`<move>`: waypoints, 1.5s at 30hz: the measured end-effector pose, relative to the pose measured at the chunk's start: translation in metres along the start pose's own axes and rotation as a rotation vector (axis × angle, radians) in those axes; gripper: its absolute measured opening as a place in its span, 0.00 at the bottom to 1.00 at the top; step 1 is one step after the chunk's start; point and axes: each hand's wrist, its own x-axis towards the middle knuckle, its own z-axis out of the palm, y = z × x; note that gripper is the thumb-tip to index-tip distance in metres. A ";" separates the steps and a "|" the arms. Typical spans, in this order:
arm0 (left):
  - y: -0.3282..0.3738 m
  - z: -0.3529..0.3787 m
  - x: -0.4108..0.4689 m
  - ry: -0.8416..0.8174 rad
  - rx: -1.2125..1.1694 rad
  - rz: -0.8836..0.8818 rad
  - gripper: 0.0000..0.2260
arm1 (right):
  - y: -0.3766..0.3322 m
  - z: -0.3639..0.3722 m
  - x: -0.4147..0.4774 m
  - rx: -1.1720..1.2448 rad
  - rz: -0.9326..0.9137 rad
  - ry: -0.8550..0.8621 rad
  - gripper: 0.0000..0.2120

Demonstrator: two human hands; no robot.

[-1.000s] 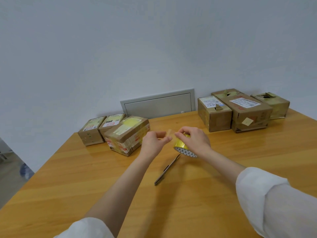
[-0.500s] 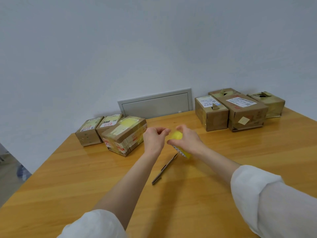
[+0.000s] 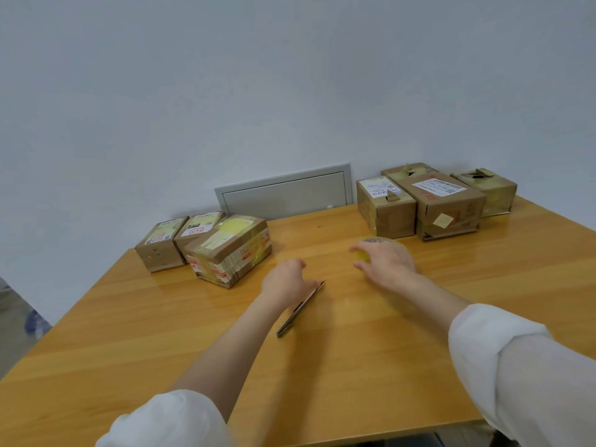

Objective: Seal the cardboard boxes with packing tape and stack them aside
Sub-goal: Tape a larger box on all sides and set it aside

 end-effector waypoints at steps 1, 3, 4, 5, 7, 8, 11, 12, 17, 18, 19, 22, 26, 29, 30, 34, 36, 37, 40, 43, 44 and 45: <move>-0.006 0.003 -0.005 -0.062 0.094 -0.023 0.23 | 0.005 0.002 -0.002 -0.033 0.013 -0.024 0.16; -0.012 0.011 -0.011 -0.153 0.123 -0.041 0.19 | 0.009 0.009 -0.006 -0.098 0.023 -0.040 0.17; -0.012 0.015 -0.012 -0.175 0.069 -0.037 0.17 | 0.010 0.011 -0.008 -0.123 0.027 -0.030 0.17; -0.010 0.019 -0.012 -0.183 0.002 -0.028 0.16 | 0.011 0.014 -0.009 -0.137 0.031 -0.019 0.19; 0.000 0.025 -0.010 -0.187 -0.112 -0.014 0.16 | 0.013 0.017 -0.008 -0.140 0.030 -0.036 0.22; 0.005 0.027 -0.008 -0.199 -0.163 -0.015 0.16 | 0.015 0.016 -0.006 -0.116 0.032 -0.074 0.24; 0.016 0.028 -0.001 -0.216 -0.301 -0.035 0.18 | 0.017 0.011 0.002 0.030 0.061 -0.149 0.24; 0.015 0.023 0.003 -0.161 -0.295 -0.015 0.17 | 0.014 0.009 0.006 0.077 0.072 -0.114 0.22; -0.034 -0.036 0.039 0.436 -0.201 0.094 0.11 | -0.047 0.006 0.041 0.336 0.021 0.075 0.13; -0.052 -0.048 0.049 0.500 -0.195 0.071 0.12 | -0.067 0.009 0.049 0.379 0.000 0.054 0.15; -0.071 -0.058 0.059 0.537 -0.179 0.033 0.13 | -0.086 0.013 0.058 0.422 -0.016 0.018 0.16; -0.131 -0.074 0.084 0.513 -0.111 -0.132 0.17 | -0.139 0.031 0.081 0.588 -0.015 -0.126 0.25; -0.182 -0.078 0.105 0.310 -0.167 -0.330 0.21 | -0.179 0.056 0.107 0.755 0.050 -0.283 0.33; -0.188 -0.073 0.105 0.204 -0.122 -0.358 0.25 | -0.187 0.068 0.117 0.761 0.062 -0.318 0.34; -0.184 -0.070 0.103 0.176 -0.144 -0.332 0.25 | -0.186 0.069 0.118 0.766 0.061 -0.312 0.33; -0.161 -0.058 0.085 0.134 -0.335 -0.209 0.22 | -0.165 0.062 0.114 0.559 0.109 -0.225 0.30; -0.152 -0.055 0.074 0.117 -0.404 -0.190 0.21 | -0.150 0.051 0.110 0.433 0.139 -0.217 0.32; -0.148 -0.054 0.069 0.098 -0.422 -0.176 0.20 | -0.142 0.045 0.107 0.421 0.146 -0.248 0.32; -0.137 -0.053 0.057 0.023 -0.463 -0.127 0.17 | -0.121 0.027 0.097 0.524 0.150 -0.381 0.23; -0.123 -0.052 0.055 0.036 -0.422 -0.125 0.24 | -0.114 0.019 0.084 0.551 0.147 -0.435 0.23; -0.119 -0.053 0.057 0.071 -0.431 -0.145 0.27 | -0.114 0.019 0.080 0.537 0.143 -0.431 0.23; -0.116 -0.053 0.059 0.111 -0.445 -0.165 0.28 | -0.115 0.019 0.077 0.523 0.140 -0.421 0.23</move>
